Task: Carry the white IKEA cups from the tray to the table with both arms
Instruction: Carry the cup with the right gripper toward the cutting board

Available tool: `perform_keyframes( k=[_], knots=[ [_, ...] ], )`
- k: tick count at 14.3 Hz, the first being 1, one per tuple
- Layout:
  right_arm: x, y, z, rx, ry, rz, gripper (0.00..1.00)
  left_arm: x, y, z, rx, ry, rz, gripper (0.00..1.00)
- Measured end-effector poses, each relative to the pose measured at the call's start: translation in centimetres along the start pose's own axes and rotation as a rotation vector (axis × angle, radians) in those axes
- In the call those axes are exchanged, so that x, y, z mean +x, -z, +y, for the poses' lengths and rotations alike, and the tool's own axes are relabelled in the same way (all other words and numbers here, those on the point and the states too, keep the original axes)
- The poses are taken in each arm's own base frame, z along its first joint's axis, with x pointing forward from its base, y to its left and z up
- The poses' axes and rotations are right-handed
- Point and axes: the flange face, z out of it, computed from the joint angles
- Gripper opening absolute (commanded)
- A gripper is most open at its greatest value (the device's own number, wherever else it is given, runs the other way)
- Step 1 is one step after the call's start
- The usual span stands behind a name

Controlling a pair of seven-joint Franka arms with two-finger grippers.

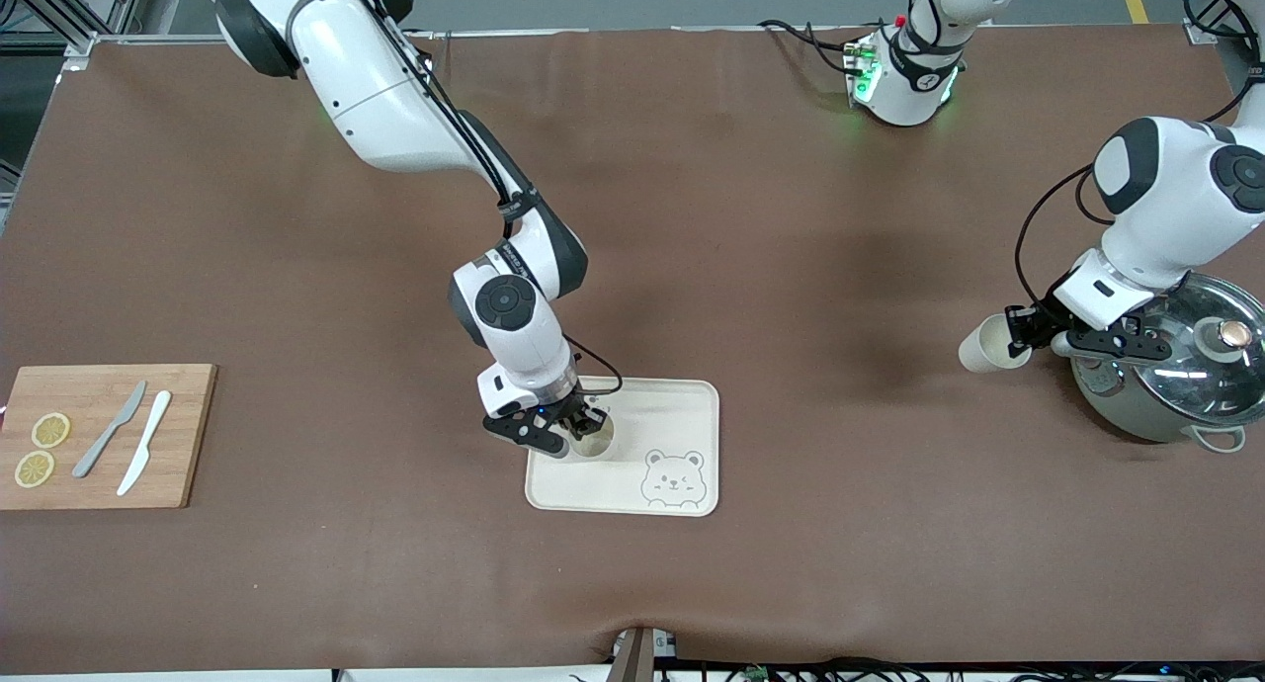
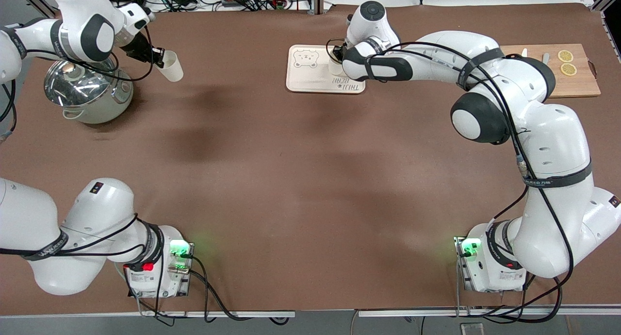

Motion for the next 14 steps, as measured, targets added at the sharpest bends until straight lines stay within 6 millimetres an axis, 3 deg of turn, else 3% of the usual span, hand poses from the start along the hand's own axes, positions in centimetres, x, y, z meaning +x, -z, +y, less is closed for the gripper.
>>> perform_keyframes(
  k=[10, 12, 14],
  knots=[
    [0.9, 1.4, -0.4, -0.042, 0.013, -0.003, 0.00, -0.4, -0.6, 0.2, 0.003, -0.011, 0.043, 0.00],
    [1.3, 3.3, -0.7, -0.071, 0.018, -0.018, 0.00, -0.3, -1.1, 0.2, 0.010, -0.014, 0.047, 0.00],
    [2.4, 7.3, -0.9, -0.101, 0.042, -0.034, 0.00, -0.4, -2.2, 0.3, 0.016, -0.017, 0.047, 0.00]
  ],
)
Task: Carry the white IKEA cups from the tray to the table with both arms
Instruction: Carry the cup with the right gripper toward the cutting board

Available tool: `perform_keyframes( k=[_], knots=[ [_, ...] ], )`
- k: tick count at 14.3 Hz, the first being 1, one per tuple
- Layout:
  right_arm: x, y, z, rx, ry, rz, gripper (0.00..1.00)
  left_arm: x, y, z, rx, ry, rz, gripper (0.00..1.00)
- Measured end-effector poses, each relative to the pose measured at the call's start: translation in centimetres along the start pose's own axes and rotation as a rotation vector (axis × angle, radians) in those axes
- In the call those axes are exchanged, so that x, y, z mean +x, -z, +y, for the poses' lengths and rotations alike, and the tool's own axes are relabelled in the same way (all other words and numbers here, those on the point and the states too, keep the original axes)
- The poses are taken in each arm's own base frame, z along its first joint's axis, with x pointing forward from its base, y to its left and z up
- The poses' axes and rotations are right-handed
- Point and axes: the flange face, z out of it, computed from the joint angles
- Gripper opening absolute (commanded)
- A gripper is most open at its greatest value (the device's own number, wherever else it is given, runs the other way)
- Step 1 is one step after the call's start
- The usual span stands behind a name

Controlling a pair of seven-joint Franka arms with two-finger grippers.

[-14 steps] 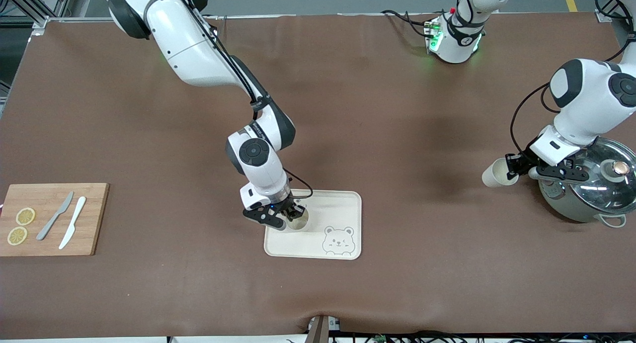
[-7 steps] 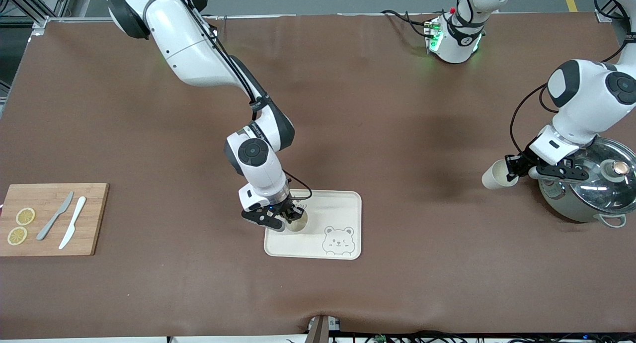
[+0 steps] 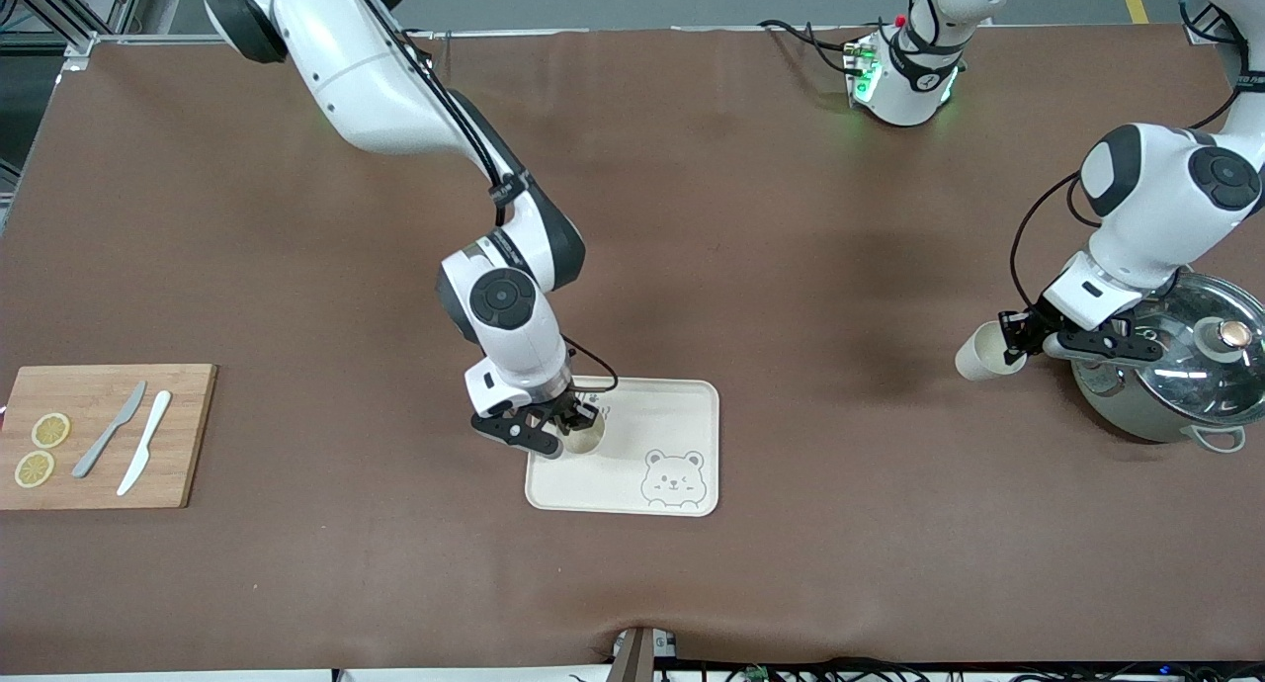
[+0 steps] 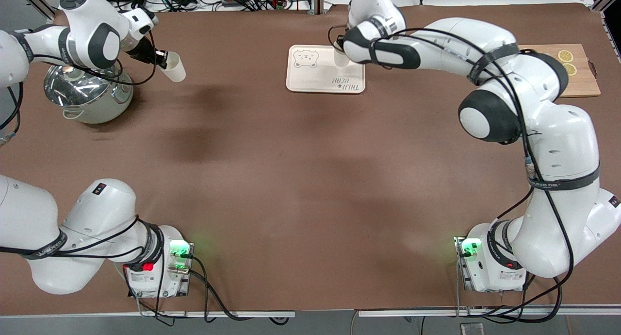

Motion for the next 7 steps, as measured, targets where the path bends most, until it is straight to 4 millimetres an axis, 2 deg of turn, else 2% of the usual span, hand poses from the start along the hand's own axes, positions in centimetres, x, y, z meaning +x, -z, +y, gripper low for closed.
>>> perform_keyframes(
  k=[3, 5, 7],
  knots=[
    [2.8, 6.2, 2.5, -0.043, 0.034, -0.022, 0.00, -0.2, -1.8, 0.2, 0.005, -0.005, -0.002, 0.00],
    [4.6, 8.5, 4.9, -0.061, 0.052, -0.033, 0.00, -0.2, -2.4, 0.3, 0.001, -0.006, 0.003, 0.00],
    [5.5, 9.5, 7.5, -0.072, 0.078, -0.043, 0.00, -0.3, -3.2, 0.2, 0.000, -0.005, 0.010, 0.00]
  ],
)
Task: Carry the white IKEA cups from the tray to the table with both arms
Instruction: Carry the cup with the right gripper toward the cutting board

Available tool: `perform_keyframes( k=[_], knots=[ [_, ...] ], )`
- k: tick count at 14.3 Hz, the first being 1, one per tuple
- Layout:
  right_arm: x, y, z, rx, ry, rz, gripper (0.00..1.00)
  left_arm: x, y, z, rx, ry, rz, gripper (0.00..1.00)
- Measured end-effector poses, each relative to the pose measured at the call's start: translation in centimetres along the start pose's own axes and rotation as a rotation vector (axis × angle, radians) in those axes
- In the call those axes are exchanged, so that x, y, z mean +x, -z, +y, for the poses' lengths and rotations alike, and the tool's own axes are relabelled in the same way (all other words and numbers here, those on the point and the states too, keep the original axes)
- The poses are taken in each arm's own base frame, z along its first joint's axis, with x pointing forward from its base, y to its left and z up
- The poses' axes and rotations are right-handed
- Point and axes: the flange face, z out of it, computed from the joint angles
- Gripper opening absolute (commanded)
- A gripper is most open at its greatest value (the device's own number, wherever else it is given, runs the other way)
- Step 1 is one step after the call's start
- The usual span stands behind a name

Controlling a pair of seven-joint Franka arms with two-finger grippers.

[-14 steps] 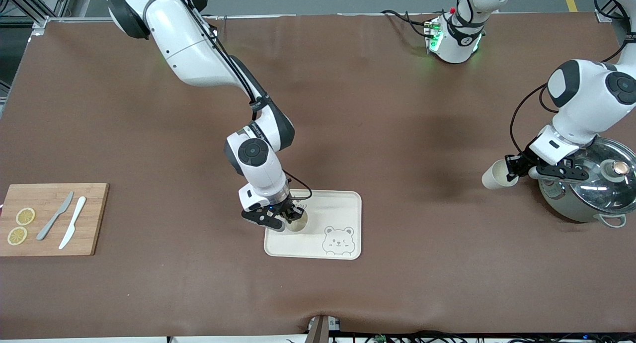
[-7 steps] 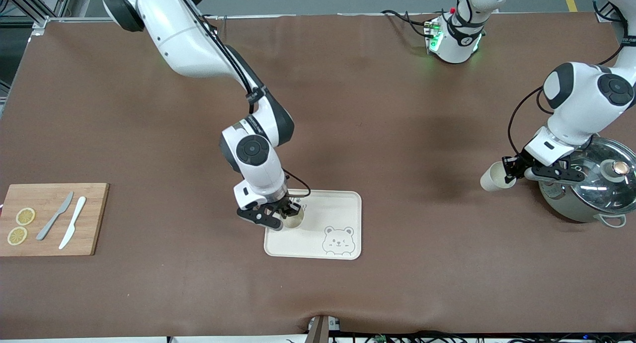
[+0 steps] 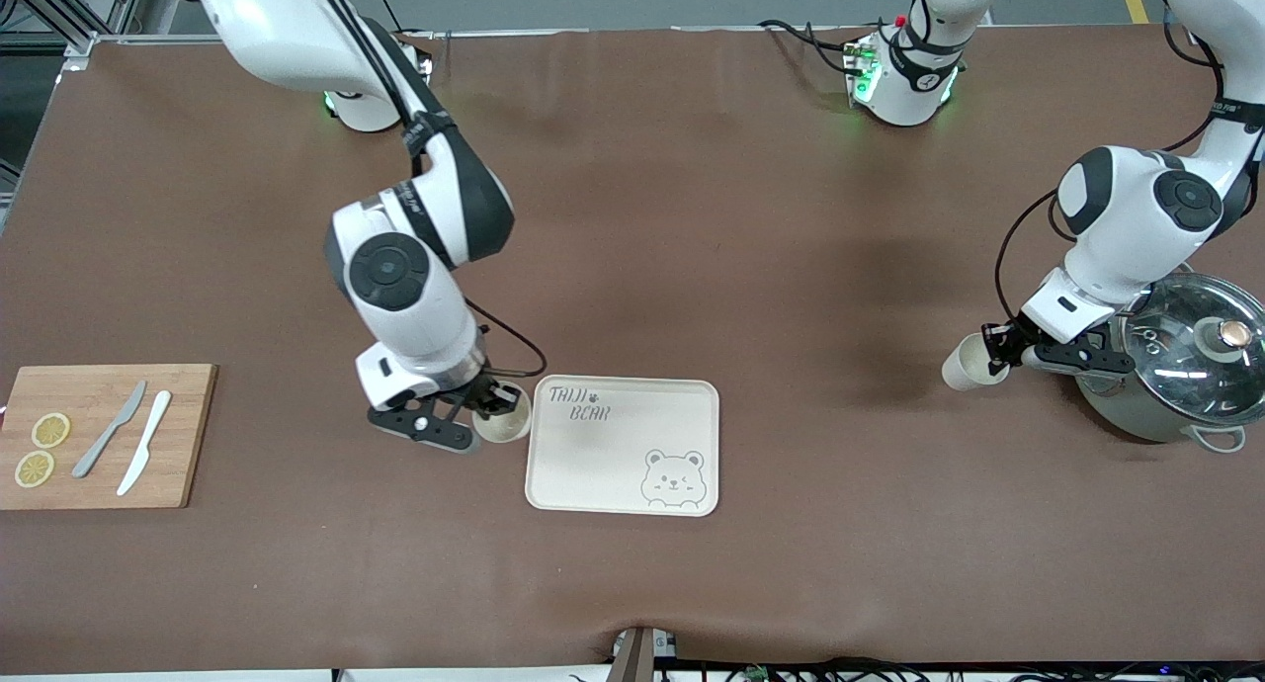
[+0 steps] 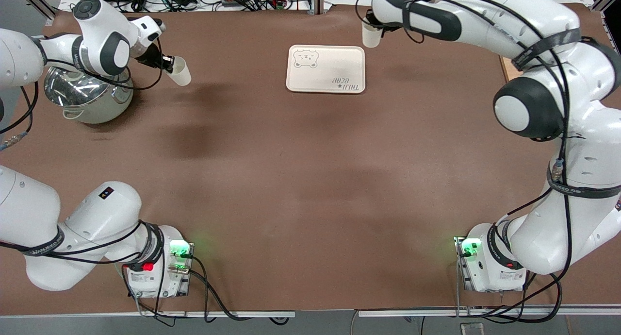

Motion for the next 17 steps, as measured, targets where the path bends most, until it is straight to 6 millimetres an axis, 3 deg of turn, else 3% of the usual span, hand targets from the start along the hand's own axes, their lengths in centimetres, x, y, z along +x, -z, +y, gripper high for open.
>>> perform_keyframes(
  k=[8, 12, 17],
  knots=[
    [-0.3, 1.9, 11.8, -0.018, 0.109, -0.050, 0.00, -0.5, -3.4, 0.2, 0.002, -0.006, 0.005, 0.00],
    [0.6, 0.2, 18.6, -0.014, 0.182, -0.039, 0.00, -0.4, -4.5, 1.0, -0.004, -0.007, 0.015, 0.00],
    [2.0, -1.5, 25.7, -0.007, 0.261, -0.016, 0.00, -0.2, -5.7, 1.0, -0.007, -0.002, 0.016, 0.00]
  ],
)
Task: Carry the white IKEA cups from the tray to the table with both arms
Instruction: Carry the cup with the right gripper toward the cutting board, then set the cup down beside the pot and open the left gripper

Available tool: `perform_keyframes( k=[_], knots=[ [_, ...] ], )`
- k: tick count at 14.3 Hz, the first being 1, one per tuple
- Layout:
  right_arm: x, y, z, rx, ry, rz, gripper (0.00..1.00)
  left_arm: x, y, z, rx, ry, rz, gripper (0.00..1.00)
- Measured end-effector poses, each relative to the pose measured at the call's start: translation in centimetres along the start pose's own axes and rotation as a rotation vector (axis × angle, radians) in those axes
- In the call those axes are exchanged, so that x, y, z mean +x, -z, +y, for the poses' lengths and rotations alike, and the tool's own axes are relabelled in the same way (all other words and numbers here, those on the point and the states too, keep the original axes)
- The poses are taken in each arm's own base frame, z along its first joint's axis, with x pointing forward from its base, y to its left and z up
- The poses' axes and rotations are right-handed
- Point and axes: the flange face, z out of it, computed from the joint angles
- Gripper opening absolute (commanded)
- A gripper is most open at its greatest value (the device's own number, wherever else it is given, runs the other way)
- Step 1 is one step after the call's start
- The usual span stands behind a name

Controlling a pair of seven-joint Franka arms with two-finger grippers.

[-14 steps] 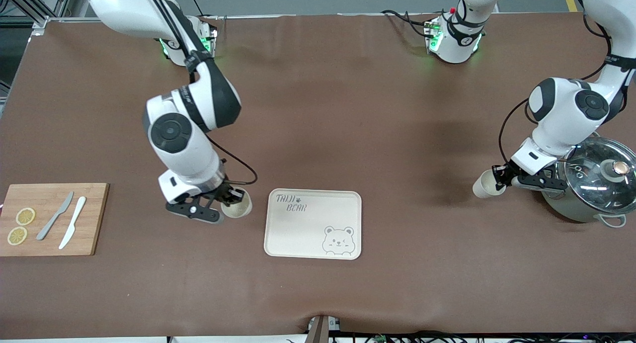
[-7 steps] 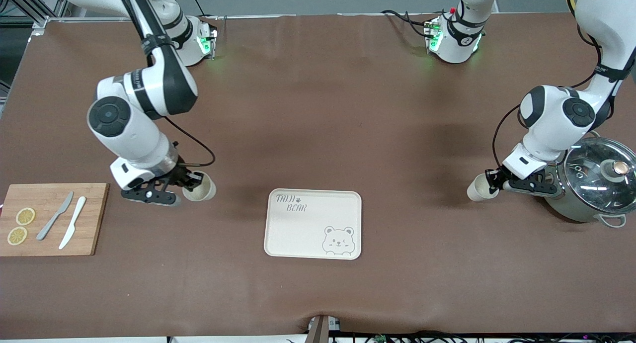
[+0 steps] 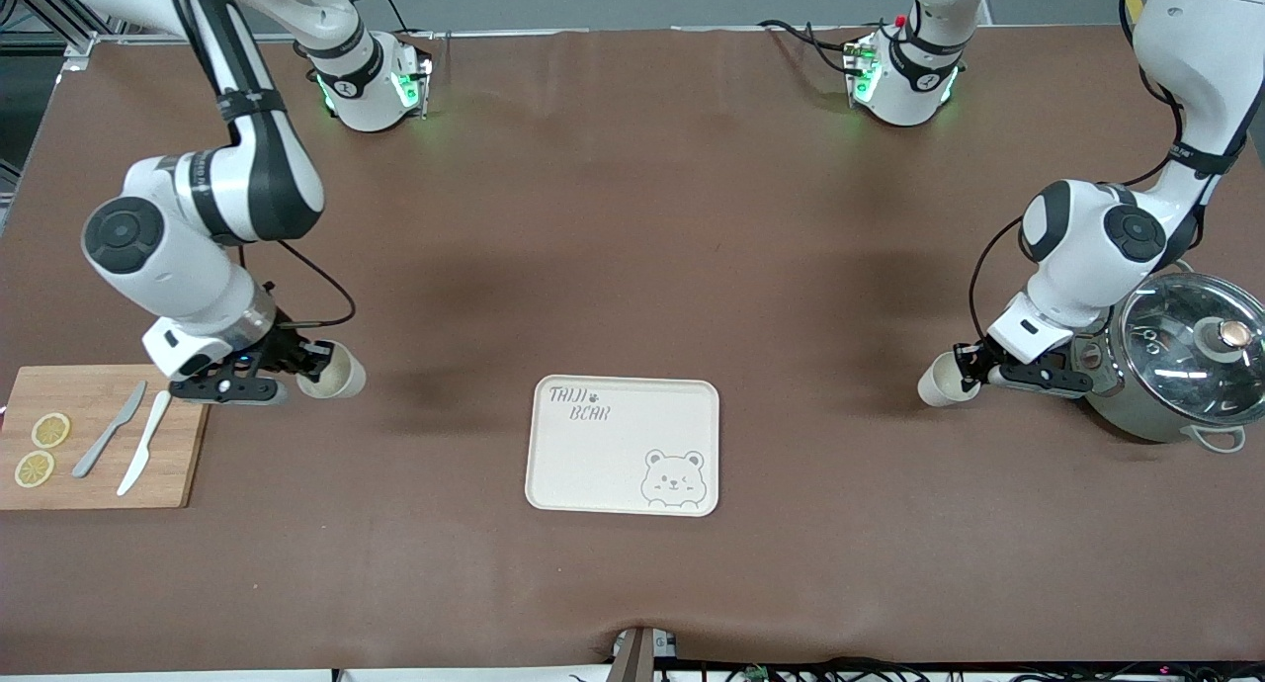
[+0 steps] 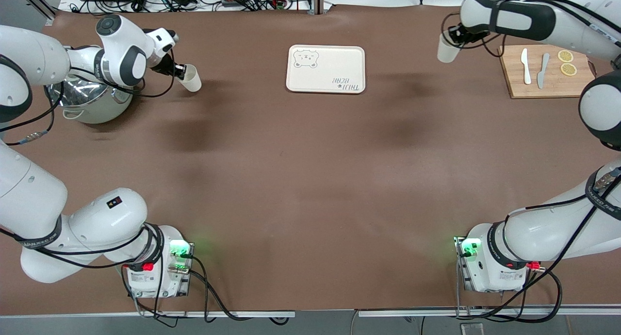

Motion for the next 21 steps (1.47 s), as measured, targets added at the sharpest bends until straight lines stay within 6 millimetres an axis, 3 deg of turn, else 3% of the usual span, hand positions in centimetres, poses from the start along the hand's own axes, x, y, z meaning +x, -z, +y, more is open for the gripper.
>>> perform_keyframes(
  k=[4, 6, 8, 13, 16, 17, 20, 21],
  knots=[
    [-0.7, -1.8, 7.0, 0.050, 0.060, 0.020, 0.00, -0.1, -1.2, 0.0, 0.002, -0.002, 0.002, 0.00],
    [-0.9, -2.3, 9.3, 0.057, 0.081, 0.035, 0.00, 0.0, -1.4, 0.0, 0.001, -0.002, 0.004, 0.00],
    [-1.1, -3.5, 9.8, 0.049, 0.090, 0.062, 0.00, 0.1, -1.5, -0.1, 0.007, -0.003, 0.002, 0.00],
    [-2.3, -9.8, 9.4, 0.024, 0.103, 0.129, 0.00, 0.1, -1.8, -0.2, 0.009, -0.001, 0.008, 0.00],
    [-2.4, -11.5, 9.3, 0.022, 0.099, 0.144, 0.00, 0.1, -1.8, -0.2, 0.009, -0.001, 0.008, 0.02],
    [-2.4, -11.8, 9.2, 0.024, 0.096, 0.145, 0.00, 0.1, -1.8, -0.3, 0.009, -0.001, 0.008, 0.16],
    [-2.4, -12.6, 9.0, 0.026, 0.090, 0.155, 0.00, 0.1, -1.8, -0.3, 0.009, 0.000, 0.009, 0.72],
    [-2.4, -12.8, 9.0, 0.026, 0.090, 0.157, 0.00, 0.1, -1.8, -0.3, 0.010, 0.000, 0.009, 0.80]
  ],
)
